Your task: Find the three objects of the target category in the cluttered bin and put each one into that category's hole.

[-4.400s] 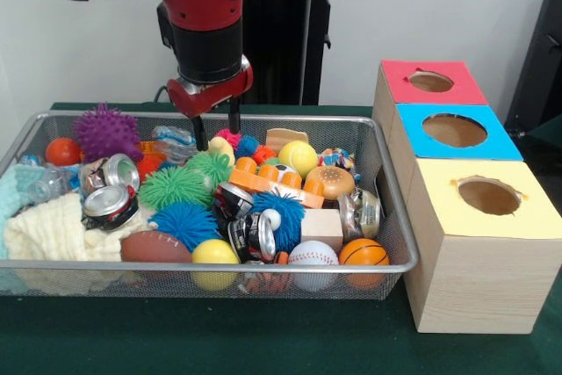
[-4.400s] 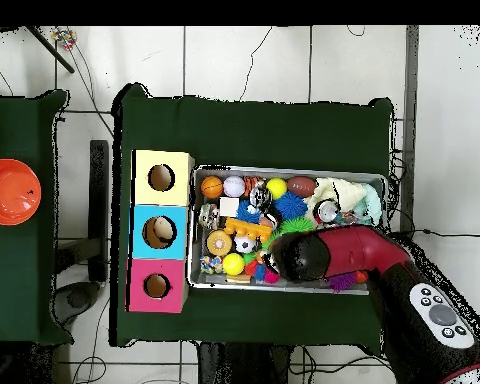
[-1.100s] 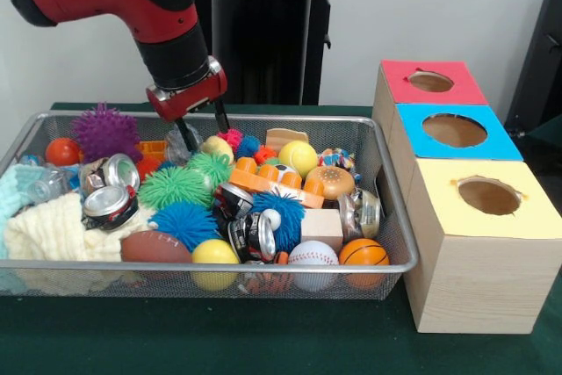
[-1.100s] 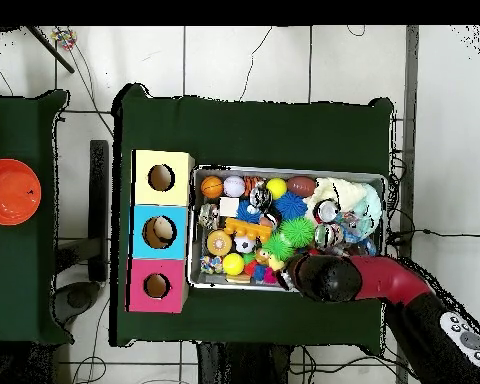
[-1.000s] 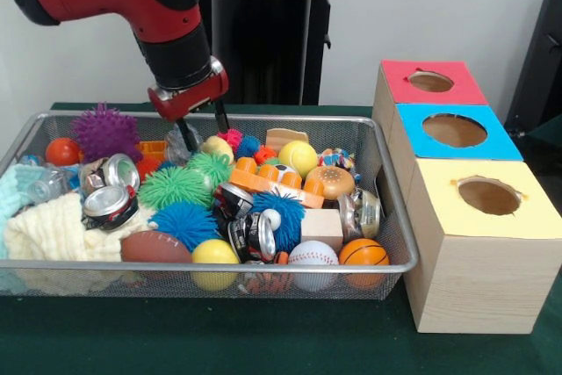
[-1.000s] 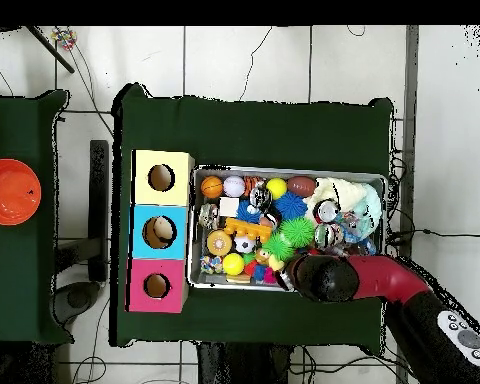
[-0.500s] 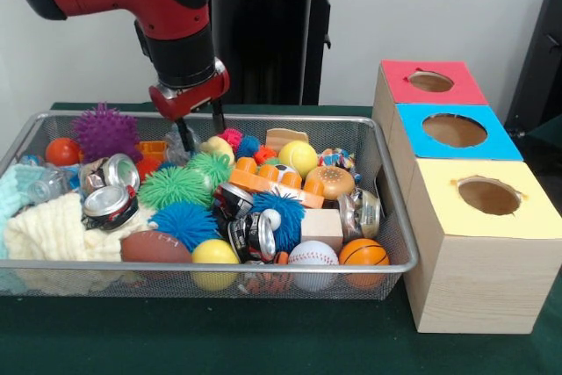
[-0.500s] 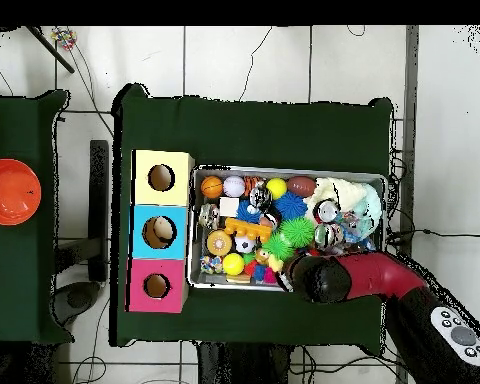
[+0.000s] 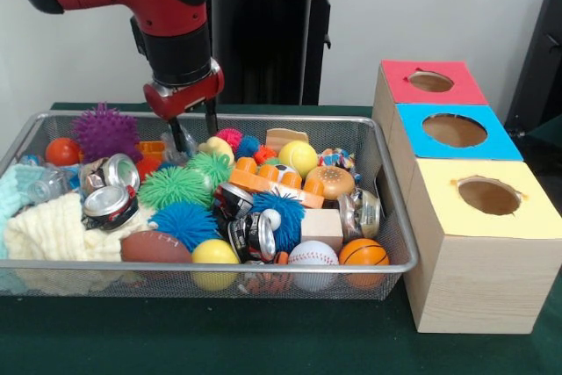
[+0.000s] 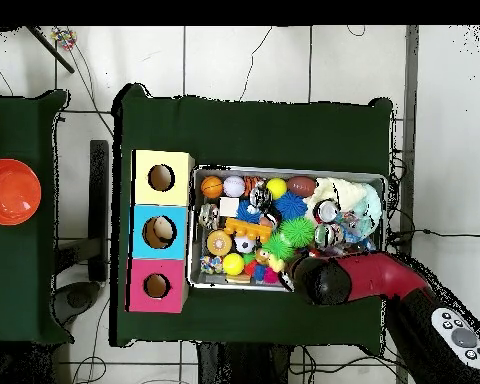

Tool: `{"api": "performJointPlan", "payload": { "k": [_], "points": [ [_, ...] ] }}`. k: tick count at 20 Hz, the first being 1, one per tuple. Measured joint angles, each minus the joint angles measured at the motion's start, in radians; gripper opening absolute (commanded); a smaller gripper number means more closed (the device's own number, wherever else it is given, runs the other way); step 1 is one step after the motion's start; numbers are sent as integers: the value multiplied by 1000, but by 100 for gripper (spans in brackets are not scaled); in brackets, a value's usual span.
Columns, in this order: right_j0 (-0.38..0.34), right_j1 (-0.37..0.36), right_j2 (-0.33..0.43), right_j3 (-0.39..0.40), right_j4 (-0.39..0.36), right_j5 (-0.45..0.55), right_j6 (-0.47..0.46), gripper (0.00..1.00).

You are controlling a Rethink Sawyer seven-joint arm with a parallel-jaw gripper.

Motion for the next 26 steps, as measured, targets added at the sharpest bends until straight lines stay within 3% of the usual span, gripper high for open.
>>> {"api": "performJointPlan", "payload": {
  "k": [13, 26],
  "points": [
    [1, -5, -45, 0, -4, -79, 0, 100],
    [81, -21, -137, -29, -4, -114, 0, 100]
  ]
}}
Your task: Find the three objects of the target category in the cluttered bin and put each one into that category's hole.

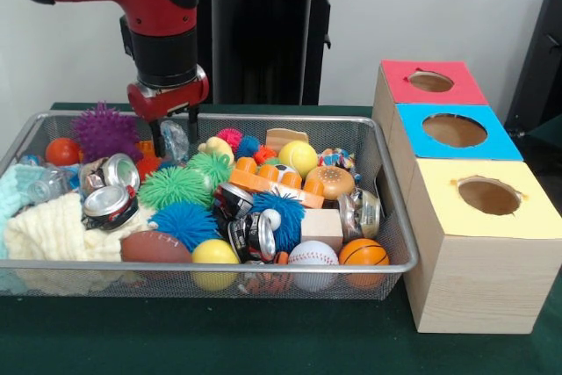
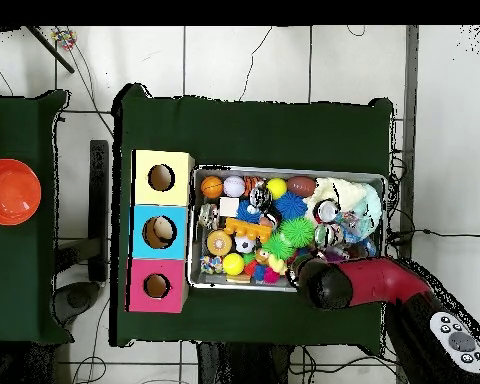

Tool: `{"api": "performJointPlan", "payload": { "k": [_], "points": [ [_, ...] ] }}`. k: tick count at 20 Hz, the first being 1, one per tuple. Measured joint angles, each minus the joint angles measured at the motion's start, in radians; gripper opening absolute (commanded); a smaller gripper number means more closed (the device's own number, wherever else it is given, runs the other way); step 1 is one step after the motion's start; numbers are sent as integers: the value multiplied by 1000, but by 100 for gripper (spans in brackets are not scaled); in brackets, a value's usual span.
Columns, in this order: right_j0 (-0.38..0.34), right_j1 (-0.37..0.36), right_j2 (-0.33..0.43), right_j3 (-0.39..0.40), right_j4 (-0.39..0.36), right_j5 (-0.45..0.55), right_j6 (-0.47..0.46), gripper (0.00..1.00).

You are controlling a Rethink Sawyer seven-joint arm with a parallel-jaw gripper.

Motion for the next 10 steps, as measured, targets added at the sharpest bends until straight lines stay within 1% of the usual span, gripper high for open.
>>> {"api": "performJointPlan", "payload": {
  "k": [1, 3, 5, 8, 10],
  "points": [
    [3, -1, -3, -1, 0, -1, 0, 100],
    [28, -8, -34, -13, 0, -3, 0, 100],
    [32, -9, -40, -15, 0, -3, 0, 100],
    [60, -14, -76, -27, 2, -4, 0, 100],
    [74, -15, -87, -31, 4, -4, 1, 100]
  ]
}}
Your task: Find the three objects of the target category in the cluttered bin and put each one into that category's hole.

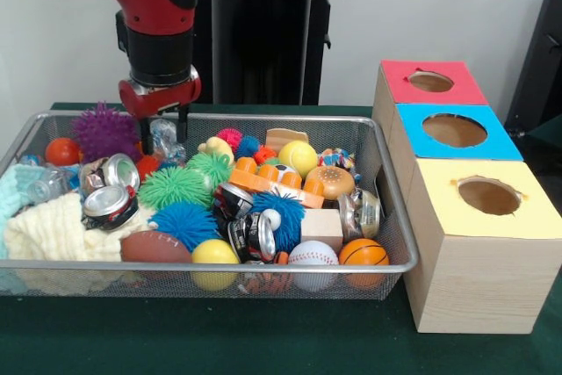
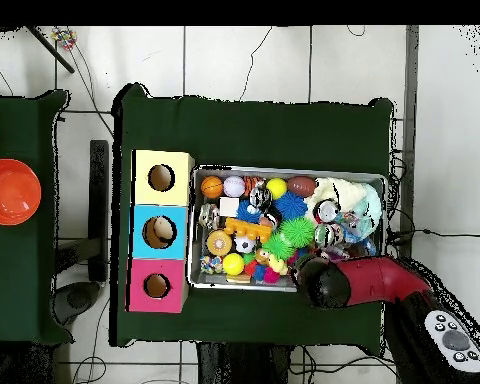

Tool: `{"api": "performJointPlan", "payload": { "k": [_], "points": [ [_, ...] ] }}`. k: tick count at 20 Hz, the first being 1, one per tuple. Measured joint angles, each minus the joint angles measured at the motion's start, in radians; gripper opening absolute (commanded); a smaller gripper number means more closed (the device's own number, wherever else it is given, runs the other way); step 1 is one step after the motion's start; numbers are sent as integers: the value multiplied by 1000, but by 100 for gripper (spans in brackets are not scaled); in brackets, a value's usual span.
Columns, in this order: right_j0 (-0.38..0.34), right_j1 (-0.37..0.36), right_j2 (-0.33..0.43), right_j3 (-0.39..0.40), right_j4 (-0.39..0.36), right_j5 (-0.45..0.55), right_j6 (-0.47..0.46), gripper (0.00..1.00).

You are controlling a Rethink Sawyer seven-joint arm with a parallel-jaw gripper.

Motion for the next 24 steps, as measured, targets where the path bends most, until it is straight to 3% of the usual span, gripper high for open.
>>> {"api": "performJointPlan", "payload": {
  "k": [10, 17, 18, 24],
  "points": [
    [120, 0, -106, -27, 15, 0, 1, 100],
    [129, 0, -142, -34, 73, -1, 1, 100],
    [130, 0, -147, -35, 82, -1, 1, 0],
    [155, 0, -189, -45, 119, -1, 4, 0]
  ]
}}
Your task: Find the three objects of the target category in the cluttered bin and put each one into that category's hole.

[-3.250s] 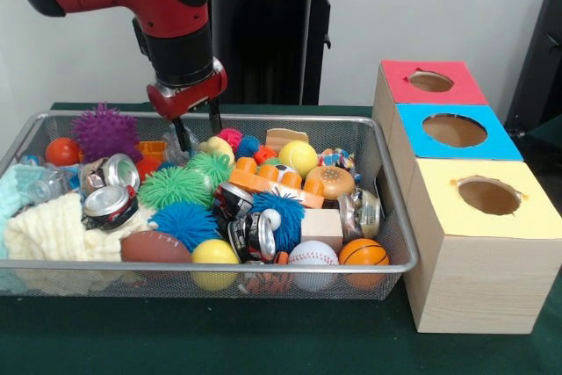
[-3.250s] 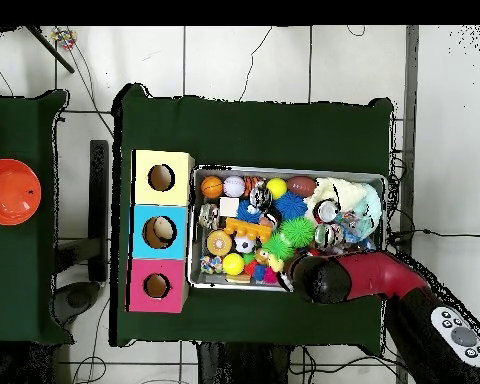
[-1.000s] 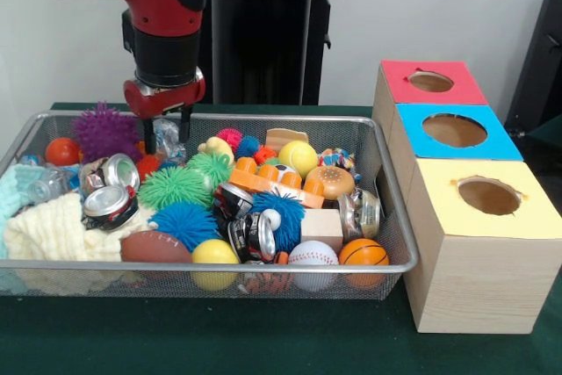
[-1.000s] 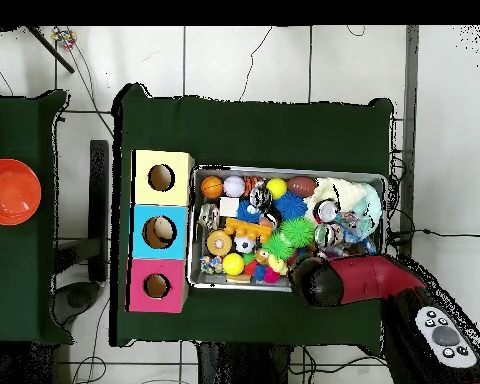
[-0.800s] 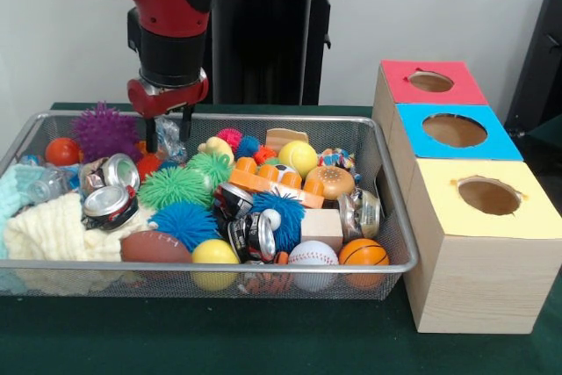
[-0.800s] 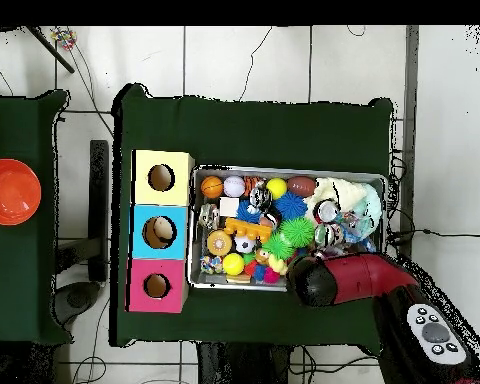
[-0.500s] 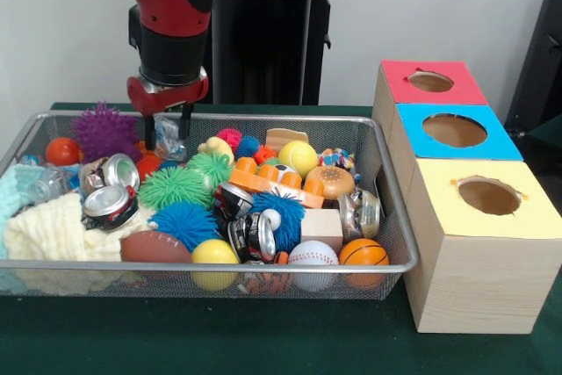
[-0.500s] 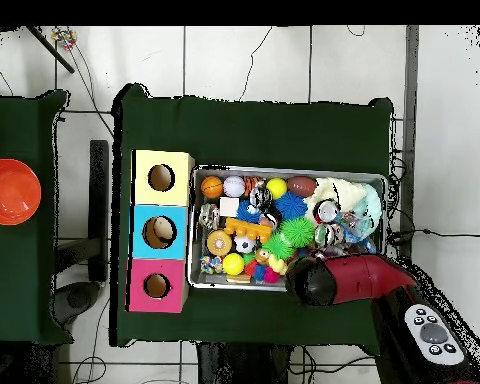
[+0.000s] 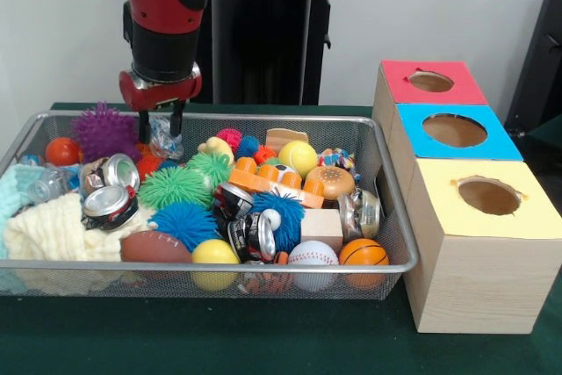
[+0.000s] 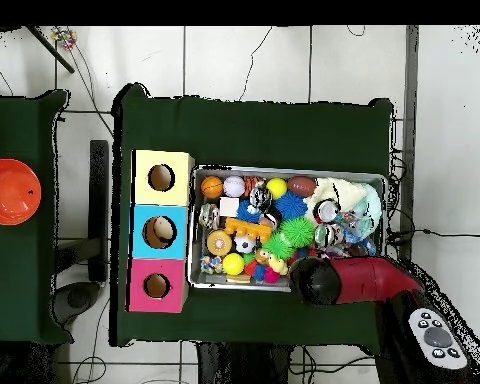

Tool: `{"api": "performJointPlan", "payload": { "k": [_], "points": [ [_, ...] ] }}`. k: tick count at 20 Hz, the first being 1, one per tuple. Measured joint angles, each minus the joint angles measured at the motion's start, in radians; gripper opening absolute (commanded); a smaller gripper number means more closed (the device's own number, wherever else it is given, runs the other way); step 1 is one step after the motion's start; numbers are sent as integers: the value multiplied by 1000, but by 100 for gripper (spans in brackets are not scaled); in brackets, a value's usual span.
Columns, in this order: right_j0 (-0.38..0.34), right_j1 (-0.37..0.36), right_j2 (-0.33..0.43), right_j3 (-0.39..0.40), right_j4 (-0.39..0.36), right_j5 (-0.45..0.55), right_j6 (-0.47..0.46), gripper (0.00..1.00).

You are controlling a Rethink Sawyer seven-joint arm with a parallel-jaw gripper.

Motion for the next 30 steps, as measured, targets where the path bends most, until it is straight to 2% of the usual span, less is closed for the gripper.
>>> {"api": "performJointPlan", "payload": {
  "k": [8, 17, 22, 30],
  "points": [
    [27, 0, -57, -1, 66, 0, 6, 0],
    [24, -1, -64, 0, 161, 1, 6, 0],
    [25, -37, -56, 14, 255, 1, 6, 0],
    [64, -88, -53, 23, 345, 1, 6, 0]
  ]
}}
